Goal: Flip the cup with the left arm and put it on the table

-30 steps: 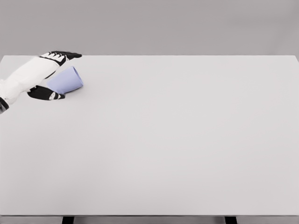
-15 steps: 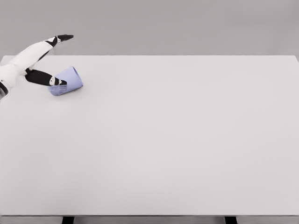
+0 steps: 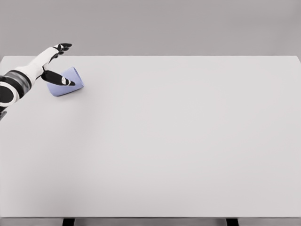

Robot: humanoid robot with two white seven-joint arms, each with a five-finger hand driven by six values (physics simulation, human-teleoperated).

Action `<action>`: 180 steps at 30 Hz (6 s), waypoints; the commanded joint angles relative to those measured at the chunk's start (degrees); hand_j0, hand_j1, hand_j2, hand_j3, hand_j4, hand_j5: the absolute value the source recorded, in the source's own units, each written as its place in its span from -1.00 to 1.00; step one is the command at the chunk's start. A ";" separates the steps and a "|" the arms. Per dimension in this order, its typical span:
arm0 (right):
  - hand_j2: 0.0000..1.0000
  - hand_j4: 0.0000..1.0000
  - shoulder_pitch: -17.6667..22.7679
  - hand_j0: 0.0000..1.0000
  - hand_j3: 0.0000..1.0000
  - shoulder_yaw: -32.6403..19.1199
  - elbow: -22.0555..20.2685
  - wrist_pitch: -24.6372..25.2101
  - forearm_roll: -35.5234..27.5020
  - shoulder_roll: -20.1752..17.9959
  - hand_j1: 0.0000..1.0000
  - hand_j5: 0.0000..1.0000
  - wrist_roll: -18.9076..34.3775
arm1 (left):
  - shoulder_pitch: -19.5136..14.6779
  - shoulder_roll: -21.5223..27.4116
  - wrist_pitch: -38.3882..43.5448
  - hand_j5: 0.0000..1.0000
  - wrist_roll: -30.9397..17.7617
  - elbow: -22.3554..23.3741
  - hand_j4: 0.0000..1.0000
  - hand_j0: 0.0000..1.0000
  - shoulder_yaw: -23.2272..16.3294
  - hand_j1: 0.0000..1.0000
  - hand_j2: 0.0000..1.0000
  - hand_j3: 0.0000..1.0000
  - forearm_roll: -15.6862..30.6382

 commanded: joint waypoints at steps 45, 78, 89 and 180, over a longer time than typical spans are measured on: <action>1.00 1.00 0.00 1.00 1.00 0.01 0.01 0.00 0.01 0.00 1.00 1.00 0.01 | -5.45 -9.76 6.26 1.00 1.25 15.45 1.00 1.00 -8.54 1.00 1.00 1.00 -12.81; 1.00 1.00 -0.09 1.00 1.00 0.01 0.01 0.00 0.01 0.00 1.00 1.00 0.01 | -6.06 -10.55 5.82 0.48 1.16 16.07 0.48 0.48 -6.88 0.48 0.48 0.48 -10.09; 1.00 1.00 0.00 1.00 1.00 0.01 0.01 0.00 0.01 0.00 1.00 1.00 0.01 | -6.06 -10.55 5.30 0.51 1.16 15.98 0.51 0.51 -1.95 0.51 0.51 0.51 -3.41; 1.00 1.00 -0.09 1.00 1.00 0.01 0.01 0.00 0.01 0.00 1.00 1.00 0.01 | 0.97 -5.72 -1.03 1.00 0.98 10.36 1.00 1.00 13.34 1.00 1.00 1.00 6.79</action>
